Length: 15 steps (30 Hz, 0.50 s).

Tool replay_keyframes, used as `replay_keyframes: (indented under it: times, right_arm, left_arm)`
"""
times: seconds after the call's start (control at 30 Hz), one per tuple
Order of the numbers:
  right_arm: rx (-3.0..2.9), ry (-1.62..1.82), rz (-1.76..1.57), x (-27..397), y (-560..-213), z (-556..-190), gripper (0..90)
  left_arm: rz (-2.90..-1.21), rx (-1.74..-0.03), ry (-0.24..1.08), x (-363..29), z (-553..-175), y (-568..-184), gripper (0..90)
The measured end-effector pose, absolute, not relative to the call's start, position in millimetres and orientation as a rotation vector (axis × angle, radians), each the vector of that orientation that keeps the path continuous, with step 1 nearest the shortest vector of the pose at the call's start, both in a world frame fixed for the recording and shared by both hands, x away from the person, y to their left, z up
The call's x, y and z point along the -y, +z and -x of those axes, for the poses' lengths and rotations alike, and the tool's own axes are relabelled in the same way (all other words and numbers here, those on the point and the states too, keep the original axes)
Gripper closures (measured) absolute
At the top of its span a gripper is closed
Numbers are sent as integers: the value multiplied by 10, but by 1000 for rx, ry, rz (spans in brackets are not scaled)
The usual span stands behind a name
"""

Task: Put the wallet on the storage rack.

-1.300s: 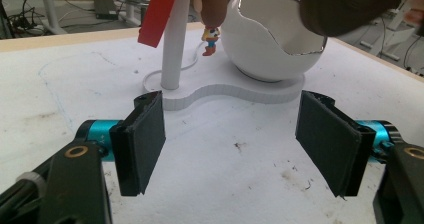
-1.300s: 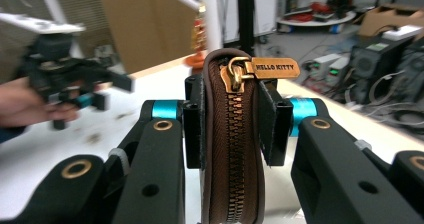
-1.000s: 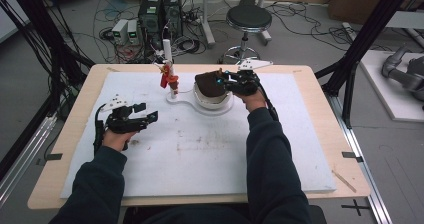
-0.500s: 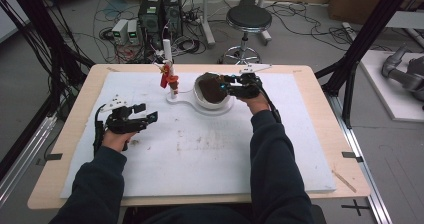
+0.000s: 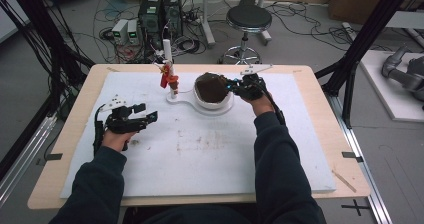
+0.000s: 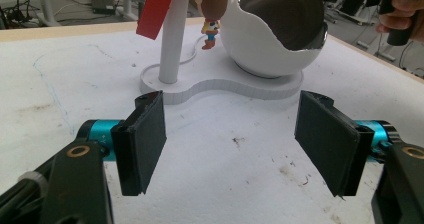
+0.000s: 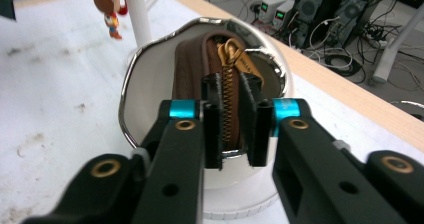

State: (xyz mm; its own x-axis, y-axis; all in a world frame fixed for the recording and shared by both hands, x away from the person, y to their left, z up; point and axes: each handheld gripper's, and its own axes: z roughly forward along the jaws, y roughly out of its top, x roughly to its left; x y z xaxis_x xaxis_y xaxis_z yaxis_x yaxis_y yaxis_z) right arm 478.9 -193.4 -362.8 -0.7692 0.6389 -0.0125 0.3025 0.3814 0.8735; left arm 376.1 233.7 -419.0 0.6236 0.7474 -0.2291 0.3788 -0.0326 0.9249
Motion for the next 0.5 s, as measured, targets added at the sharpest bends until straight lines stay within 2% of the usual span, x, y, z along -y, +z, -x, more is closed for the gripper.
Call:
replay_keyframes:
  times: [0.4,0.5]
  right_arm:
    - [-2372,1237,-881,1793,-3732,-4820,817]
    - [-2374,1243,-887,1836,-3705,-4797,770]
  left_arm:
    - [-1638,-947,375,-2335,-3764,-4192,285]
    - [-1639,-948,372,-2334,-3767,-4195,285]
